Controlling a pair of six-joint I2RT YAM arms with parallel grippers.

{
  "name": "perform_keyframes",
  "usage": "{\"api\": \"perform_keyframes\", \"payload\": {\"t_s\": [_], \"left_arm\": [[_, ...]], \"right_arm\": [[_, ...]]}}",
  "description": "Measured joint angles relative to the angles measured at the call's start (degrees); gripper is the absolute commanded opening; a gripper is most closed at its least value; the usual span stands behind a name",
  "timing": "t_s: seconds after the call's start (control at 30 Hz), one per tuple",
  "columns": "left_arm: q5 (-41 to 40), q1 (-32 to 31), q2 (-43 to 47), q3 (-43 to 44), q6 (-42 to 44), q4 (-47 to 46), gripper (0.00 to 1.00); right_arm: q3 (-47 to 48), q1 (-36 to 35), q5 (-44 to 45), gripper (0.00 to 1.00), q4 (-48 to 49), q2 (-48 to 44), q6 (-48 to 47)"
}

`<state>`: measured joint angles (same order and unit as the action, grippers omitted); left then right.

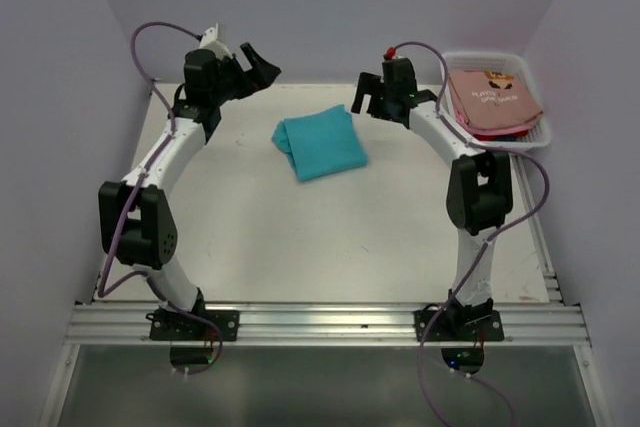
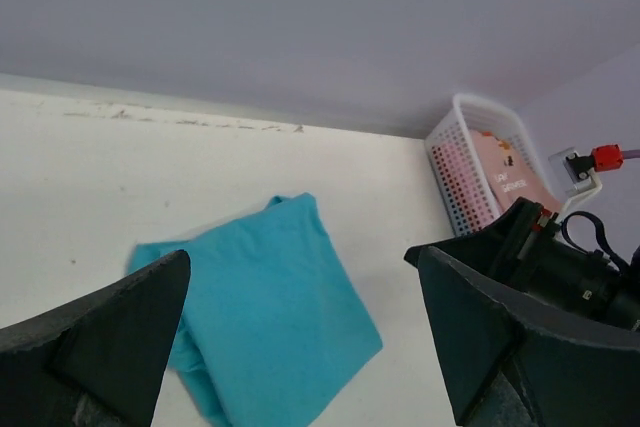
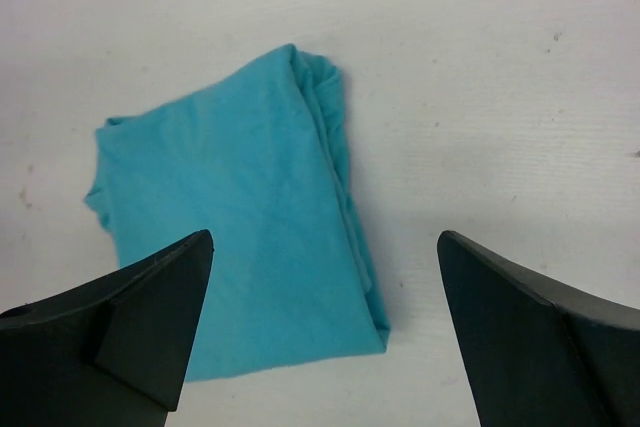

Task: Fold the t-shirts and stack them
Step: Fold the tshirt

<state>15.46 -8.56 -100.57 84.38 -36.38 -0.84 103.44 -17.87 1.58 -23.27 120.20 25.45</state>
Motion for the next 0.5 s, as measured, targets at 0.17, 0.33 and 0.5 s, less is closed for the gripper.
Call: {"api": "perform_keyframes", "payload": {"t_s": [0.17,0.33,0.5], "left_arm": [[2.19,-0.66,5.51,-6.4,1.16,-2.91,1.0],[3.58,-0.83,2.29,-14.45,2.56,-1.4,1.0],[5.81,-0.83,-1.18,-22.95,2.21,-2.49,1.0]], "right_arm": [[-10.16,-0.74,-1.62,0.99,6.4,-11.93,-0.24],[-19.69,-0.94,-4.83,0.98,9.18,-18.86,-0.59],[-25.18,-0.92,-9.42,0.78,8.17,-19.74,-1.77]]}}
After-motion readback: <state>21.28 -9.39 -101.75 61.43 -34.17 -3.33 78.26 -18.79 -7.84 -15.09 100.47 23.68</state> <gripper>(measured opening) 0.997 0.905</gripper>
